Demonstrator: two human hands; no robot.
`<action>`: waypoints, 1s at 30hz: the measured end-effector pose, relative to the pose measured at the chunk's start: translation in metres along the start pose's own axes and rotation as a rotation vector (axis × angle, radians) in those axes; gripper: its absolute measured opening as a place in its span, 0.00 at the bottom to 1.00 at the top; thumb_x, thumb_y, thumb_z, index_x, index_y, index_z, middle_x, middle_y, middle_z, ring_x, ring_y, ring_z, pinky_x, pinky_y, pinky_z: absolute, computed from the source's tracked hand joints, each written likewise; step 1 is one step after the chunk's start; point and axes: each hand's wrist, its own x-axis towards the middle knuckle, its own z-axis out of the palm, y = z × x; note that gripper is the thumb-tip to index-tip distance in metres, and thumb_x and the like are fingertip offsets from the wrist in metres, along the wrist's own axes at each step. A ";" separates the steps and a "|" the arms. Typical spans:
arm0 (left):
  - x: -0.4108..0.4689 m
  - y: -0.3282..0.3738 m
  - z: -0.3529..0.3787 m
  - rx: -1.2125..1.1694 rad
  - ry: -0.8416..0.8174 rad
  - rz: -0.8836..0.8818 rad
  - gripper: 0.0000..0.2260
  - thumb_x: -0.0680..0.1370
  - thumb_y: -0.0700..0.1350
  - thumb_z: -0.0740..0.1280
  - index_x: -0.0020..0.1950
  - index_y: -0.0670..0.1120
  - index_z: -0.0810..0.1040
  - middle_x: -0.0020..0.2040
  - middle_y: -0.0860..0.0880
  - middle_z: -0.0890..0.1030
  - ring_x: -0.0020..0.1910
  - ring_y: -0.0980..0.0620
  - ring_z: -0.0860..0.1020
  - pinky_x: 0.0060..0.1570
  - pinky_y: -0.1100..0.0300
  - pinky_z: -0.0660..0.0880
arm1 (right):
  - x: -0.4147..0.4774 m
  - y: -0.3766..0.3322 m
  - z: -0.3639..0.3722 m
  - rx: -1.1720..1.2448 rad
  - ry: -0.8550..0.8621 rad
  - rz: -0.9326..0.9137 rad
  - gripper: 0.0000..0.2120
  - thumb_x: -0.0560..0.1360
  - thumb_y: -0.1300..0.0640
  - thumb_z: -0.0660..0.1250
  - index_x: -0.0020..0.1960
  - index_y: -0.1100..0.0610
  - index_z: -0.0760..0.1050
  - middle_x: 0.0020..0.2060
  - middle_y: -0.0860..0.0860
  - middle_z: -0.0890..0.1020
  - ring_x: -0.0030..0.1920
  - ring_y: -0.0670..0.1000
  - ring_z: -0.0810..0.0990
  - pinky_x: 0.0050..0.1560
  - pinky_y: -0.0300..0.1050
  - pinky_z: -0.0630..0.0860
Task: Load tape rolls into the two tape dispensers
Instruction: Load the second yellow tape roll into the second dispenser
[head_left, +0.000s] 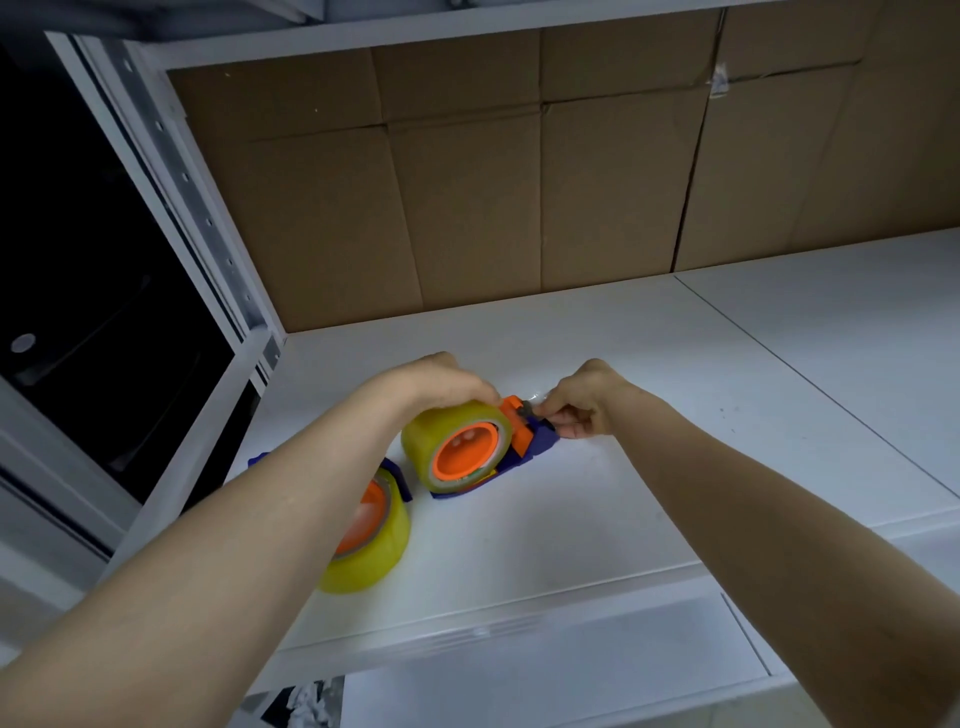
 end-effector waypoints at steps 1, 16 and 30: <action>0.000 -0.004 0.001 -0.083 -0.011 -0.019 0.25 0.67 0.60 0.72 0.55 0.45 0.75 0.48 0.46 0.80 0.44 0.49 0.79 0.39 0.58 0.76 | -0.001 0.000 0.000 0.001 -0.002 0.004 0.20 0.67 0.70 0.72 0.58 0.66 0.72 0.34 0.57 0.81 0.33 0.50 0.80 0.33 0.45 0.78; -0.016 -0.029 0.035 -0.877 -0.147 0.176 0.07 0.75 0.42 0.68 0.50 0.39 0.77 0.44 0.39 0.83 0.38 0.45 0.81 0.50 0.51 0.78 | -0.023 -0.060 0.011 -0.308 0.276 -0.727 0.13 0.73 0.65 0.65 0.57 0.60 0.76 0.44 0.51 0.77 0.47 0.49 0.76 0.49 0.42 0.73; -0.021 -0.042 0.059 -1.035 0.046 0.256 0.16 0.76 0.54 0.66 0.48 0.41 0.77 0.32 0.43 0.83 0.27 0.50 0.80 0.36 0.58 0.79 | -0.031 -0.057 0.026 -0.230 0.277 -0.845 0.09 0.74 0.64 0.65 0.54 0.61 0.76 0.46 0.52 0.78 0.46 0.49 0.75 0.42 0.35 0.73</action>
